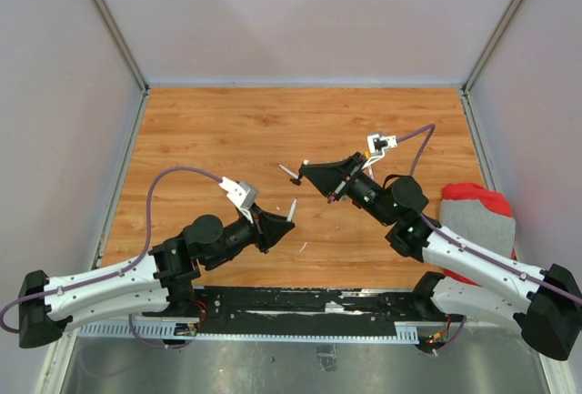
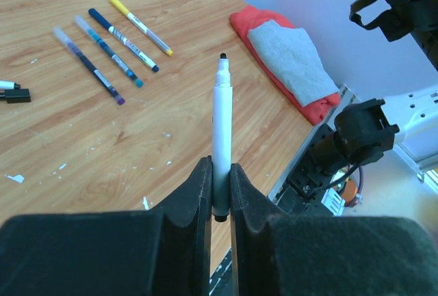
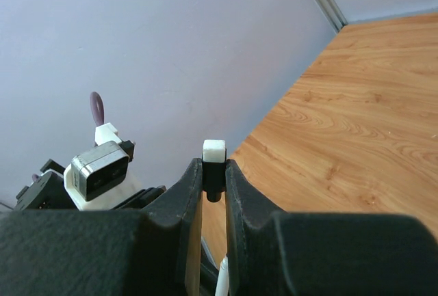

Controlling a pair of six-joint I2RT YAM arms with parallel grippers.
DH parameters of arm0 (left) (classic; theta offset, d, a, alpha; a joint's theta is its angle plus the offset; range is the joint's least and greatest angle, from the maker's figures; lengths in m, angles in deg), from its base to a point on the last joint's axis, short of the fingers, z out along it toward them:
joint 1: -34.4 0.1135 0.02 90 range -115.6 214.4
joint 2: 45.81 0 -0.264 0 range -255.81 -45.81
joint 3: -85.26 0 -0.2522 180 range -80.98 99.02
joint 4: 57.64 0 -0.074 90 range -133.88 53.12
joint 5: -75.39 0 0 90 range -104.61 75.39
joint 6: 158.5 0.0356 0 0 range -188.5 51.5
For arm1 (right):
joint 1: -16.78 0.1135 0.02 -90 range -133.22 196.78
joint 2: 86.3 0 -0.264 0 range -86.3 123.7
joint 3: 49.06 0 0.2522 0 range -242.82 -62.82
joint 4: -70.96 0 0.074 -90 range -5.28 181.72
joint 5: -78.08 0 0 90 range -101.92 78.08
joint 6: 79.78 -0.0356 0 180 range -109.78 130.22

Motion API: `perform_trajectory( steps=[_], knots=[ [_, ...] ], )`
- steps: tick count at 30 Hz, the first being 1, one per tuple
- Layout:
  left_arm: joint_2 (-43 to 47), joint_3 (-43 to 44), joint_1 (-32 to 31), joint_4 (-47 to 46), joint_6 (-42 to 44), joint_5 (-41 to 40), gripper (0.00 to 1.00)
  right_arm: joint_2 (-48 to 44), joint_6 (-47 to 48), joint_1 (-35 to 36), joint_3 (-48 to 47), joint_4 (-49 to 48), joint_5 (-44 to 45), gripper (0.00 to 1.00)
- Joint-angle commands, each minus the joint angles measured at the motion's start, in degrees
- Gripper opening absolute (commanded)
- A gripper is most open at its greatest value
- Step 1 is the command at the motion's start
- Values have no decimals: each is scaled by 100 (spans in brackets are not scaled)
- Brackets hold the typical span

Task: Insert the pens into the pen caps
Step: Insert the pen cap onto the pen.

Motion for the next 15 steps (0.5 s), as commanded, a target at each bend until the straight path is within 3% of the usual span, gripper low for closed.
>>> perform_trajectory(
  steps=[1,15],
  knots=[
    [139,-53,-57,-253,32,-159,1,-227,-470,73,263,-4,428,1],
    [161,5,-63,-184,77,-210,1,-14,-742,542,448,-123,629,1]
  ],
)
